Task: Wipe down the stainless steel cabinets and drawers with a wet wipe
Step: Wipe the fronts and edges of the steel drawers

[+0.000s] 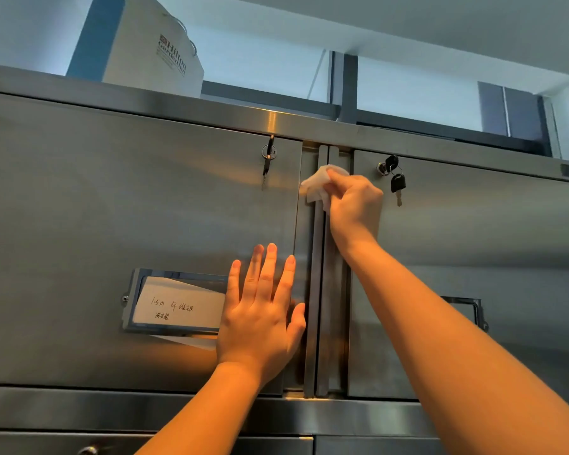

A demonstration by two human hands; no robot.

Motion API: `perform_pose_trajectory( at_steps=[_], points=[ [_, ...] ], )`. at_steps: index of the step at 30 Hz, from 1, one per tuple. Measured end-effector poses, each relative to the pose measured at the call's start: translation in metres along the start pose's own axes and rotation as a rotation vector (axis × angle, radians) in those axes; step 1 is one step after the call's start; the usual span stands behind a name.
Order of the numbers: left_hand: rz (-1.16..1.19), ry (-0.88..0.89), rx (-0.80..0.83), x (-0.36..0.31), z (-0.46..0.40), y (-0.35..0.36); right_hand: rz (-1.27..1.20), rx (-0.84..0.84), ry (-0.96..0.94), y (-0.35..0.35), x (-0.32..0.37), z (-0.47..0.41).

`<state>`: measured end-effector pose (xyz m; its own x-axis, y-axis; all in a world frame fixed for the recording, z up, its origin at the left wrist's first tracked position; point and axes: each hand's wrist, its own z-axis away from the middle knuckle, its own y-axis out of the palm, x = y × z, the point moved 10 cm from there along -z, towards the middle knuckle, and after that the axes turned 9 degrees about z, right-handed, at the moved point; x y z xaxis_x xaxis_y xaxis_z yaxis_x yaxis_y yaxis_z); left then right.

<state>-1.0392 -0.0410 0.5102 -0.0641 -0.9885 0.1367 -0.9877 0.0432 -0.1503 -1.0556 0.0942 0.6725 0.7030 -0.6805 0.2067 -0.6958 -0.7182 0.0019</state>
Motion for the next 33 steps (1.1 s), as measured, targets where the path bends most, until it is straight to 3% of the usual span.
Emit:
perform_pose_trajectory(
  at_steps=[9, 16, 22, 30, 33],
  points=[
    [0.008, 0.002, -0.009, 0.000, 0.001, -0.002, -0.131, -0.046, 0.088, -0.002, 0.004, -0.032],
    [0.003, 0.000, 0.008, -0.001, 0.001, -0.002, -0.161, -0.041, -0.021, -0.008, -0.007, 0.044],
    [0.010, 0.004, -0.004, -0.002, 0.000, -0.002, -0.152, -0.006, -0.008, -0.009, -0.023, 0.123],
    [0.016, 0.010, -0.036, -0.001, 0.001, -0.004, -0.122, -0.012, 0.083, 0.003, 0.000, -0.017],
    [0.009, 0.007, -0.029, -0.001, 0.001, -0.004, -0.159, -0.019, 0.103, 0.005, -0.005, -0.015]
  ],
)
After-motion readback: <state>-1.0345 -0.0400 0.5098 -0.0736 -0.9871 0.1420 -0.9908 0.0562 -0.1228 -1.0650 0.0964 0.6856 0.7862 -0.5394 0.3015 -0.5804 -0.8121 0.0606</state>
